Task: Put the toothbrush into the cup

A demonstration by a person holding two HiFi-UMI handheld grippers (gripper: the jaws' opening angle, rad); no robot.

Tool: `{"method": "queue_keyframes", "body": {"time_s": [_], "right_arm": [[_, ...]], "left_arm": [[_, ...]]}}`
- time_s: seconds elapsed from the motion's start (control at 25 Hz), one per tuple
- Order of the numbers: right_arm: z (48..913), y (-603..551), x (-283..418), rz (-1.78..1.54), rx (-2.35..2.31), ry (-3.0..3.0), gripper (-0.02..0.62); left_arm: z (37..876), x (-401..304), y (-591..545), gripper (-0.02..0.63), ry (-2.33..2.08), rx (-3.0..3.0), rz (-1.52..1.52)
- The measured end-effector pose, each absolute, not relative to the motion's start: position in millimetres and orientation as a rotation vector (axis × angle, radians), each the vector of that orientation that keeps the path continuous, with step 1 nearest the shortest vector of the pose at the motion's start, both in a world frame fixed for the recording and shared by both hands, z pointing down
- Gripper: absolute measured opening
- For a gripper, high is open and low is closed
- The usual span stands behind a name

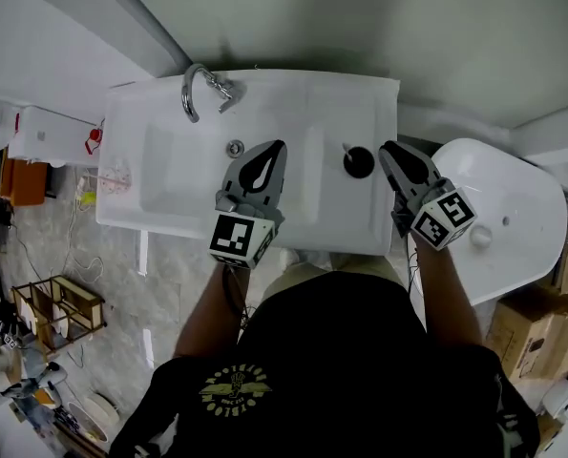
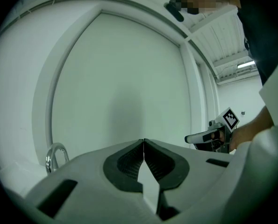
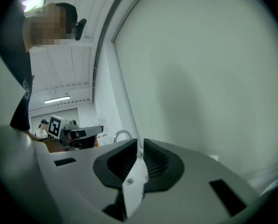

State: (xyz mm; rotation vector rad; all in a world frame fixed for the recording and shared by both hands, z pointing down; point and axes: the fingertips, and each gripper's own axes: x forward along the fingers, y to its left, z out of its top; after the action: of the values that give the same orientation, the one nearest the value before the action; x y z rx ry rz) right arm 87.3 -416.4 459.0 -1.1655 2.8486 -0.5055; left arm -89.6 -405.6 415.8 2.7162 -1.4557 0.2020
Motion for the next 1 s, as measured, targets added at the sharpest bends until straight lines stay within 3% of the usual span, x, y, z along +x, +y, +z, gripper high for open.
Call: {"method": "queue_keyframes", "body": {"time_s": [0.16,0.56,1.0], "right_arm": [[420,-392,82,-0.34,-1.214,2.832,0.012],[371,-322,75,-0.223,-1.372,2.789,0.012],[390,-282,82,-0.304,-1.504,2.742,0.012]], "left_arm": [[391,-112,-389,0.011,-1.499,2.719,0.149],[347,-149,-341,0.011,-1.469,2.787,0.09],[361,-144,-332,0.011,-1.356,2.807,0.085]]}}
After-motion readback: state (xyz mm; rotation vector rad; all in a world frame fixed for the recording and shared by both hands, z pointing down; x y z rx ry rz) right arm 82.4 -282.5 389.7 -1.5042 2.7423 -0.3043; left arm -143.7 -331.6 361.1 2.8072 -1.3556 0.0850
